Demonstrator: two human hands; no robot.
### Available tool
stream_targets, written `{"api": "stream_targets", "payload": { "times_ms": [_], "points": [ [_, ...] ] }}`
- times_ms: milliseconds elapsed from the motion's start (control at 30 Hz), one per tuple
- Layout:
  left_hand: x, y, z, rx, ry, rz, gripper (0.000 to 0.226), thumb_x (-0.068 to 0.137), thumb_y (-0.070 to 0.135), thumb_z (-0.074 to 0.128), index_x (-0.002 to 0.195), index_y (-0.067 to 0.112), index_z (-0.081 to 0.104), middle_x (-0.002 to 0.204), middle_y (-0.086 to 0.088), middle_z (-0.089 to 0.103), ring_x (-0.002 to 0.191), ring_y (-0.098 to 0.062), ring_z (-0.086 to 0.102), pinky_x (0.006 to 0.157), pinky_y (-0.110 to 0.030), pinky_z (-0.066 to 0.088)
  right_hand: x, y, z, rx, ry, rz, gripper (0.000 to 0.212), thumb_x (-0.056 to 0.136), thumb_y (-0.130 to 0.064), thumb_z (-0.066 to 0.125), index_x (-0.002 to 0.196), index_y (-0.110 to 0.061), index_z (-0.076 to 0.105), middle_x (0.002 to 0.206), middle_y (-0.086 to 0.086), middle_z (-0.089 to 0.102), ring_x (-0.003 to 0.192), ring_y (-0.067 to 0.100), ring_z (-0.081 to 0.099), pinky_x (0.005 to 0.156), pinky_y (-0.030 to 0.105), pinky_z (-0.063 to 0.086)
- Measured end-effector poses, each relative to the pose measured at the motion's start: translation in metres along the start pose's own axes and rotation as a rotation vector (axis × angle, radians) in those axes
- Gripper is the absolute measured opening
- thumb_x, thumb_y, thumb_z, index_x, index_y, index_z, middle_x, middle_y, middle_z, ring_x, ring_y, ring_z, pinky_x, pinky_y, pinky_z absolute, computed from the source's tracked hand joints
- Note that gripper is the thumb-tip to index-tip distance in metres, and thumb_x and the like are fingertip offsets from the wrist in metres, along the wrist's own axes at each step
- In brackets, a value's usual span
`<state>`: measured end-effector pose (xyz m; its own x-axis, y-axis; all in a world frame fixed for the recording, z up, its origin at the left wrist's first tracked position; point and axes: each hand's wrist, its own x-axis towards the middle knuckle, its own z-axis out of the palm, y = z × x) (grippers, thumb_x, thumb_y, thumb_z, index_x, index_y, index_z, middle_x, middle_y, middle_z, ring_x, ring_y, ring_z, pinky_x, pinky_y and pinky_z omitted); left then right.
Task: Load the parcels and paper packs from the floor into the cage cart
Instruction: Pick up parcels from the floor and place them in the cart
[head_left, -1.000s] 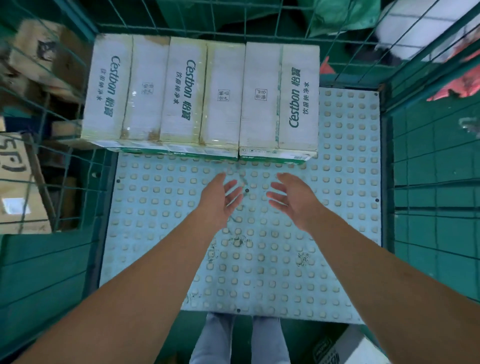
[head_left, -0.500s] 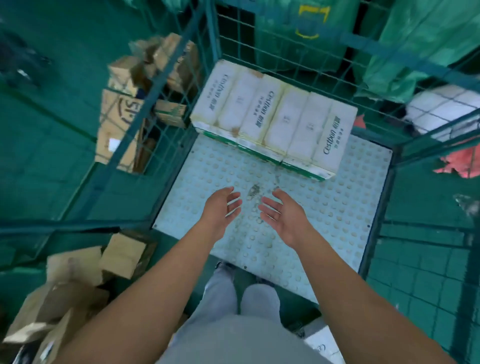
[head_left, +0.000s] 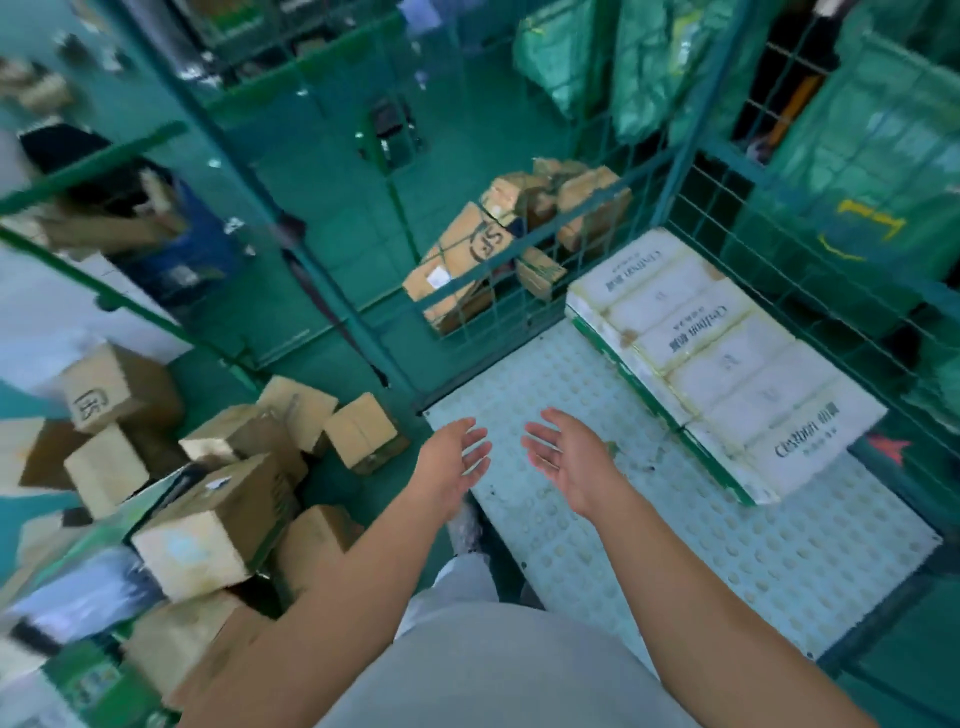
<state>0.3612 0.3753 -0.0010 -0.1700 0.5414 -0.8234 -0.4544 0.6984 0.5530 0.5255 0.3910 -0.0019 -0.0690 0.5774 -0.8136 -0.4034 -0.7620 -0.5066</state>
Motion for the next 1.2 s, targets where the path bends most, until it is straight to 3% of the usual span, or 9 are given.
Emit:
{"api": "stream_targets", "payload": {
  "times_ms": [367,600,733,867,1000,1200],
  "points": [
    [-0.03,0.006,-0.121,-0.387,0.24,0.092,0.026,0.107,0.024,0.052,0.129,0.014,0.06,0.117,-0.004,0.07,0.1,-0.018,0.068,0.078,-0.029,0.055,-0.004,0.052,0.118,-0.449,-0.249,0.045,0.019,0.105,-0.025,0.056,0.121,-0.016,0.061,0.108,0.005,0.072,0.09,0.018,0.07,0.07,0.027,0.054],
    [-0.039,-0.005,-0.223,-0.698,0.423,0.128,0.027,0.104,0.023,0.059,0.128,0.012,0.063,0.109,-0.004,0.072,0.096,-0.02,0.069,0.079,-0.031,0.056,-0.006,0.111,0.211,-0.763,-0.407,0.105,0.016,0.104,-0.027,0.058,0.115,-0.019,0.065,0.11,0.005,0.074,0.095,0.02,0.071,0.076,0.03,0.057],
    [-0.04,-0.007,-0.283,-0.875,0.494,0.135,0.027,0.104,0.022,0.059,0.126,0.009,0.065,0.105,-0.003,0.07,0.098,-0.02,0.066,0.092,-0.033,0.054,-0.004,0.15,0.264,-0.922,-0.468,0.15,0.019,0.102,-0.028,0.06,0.119,-0.018,0.065,0.111,0.005,0.075,0.096,0.02,0.072,0.077,0.03,0.057],
    [-0.034,0.006,-0.331,-1.003,0.539,0.144,0.028,0.106,0.023,0.056,0.128,0.007,0.064,0.114,-0.005,0.069,0.096,-0.019,0.067,0.093,-0.033,0.055,0.0,0.177,0.313,-1.075,-0.508,0.184,0.02,0.102,-0.028,0.061,0.118,-0.019,0.066,0.109,0.004,0.075,0.094,0.019,0.072,0.075,0.03,0.057],
    [-0.026,0.03,-0.365,-1.082,0.561,0.117,0.023,0.107,0.02,0.054,0.124,0.008,0.061,0.122,-0.008,0.067,0.111,-0.024,0.065,0.105,-0.036,0.051,0.007,0.196,0.372,-1.208,-0.54,0.172,0.02,0.102,-0.028,0.06,0.119,-0.018,0.065,0.107,0.004,0.075,0.093,0.019,0.072,0.075,0.03,0.057],
    [-0.027,0.037,-0.425,-1.169,0.651,0.135,0.02,0.104,0.022,0.057,0.119,0.012,0.065,0.109,-0.006,0.073,0.094,-0.02,0.068,0.085,-0.033,0.057,0.003,0.236,0.449,-1.308,-0.629,0.188,0.015,0.105,-0.027,0.057,0.113,-0.018,0.066,0.105,0.004,0.074,0.093,0.019,0.07,0.077,0.03,0.057]
  ]
}}
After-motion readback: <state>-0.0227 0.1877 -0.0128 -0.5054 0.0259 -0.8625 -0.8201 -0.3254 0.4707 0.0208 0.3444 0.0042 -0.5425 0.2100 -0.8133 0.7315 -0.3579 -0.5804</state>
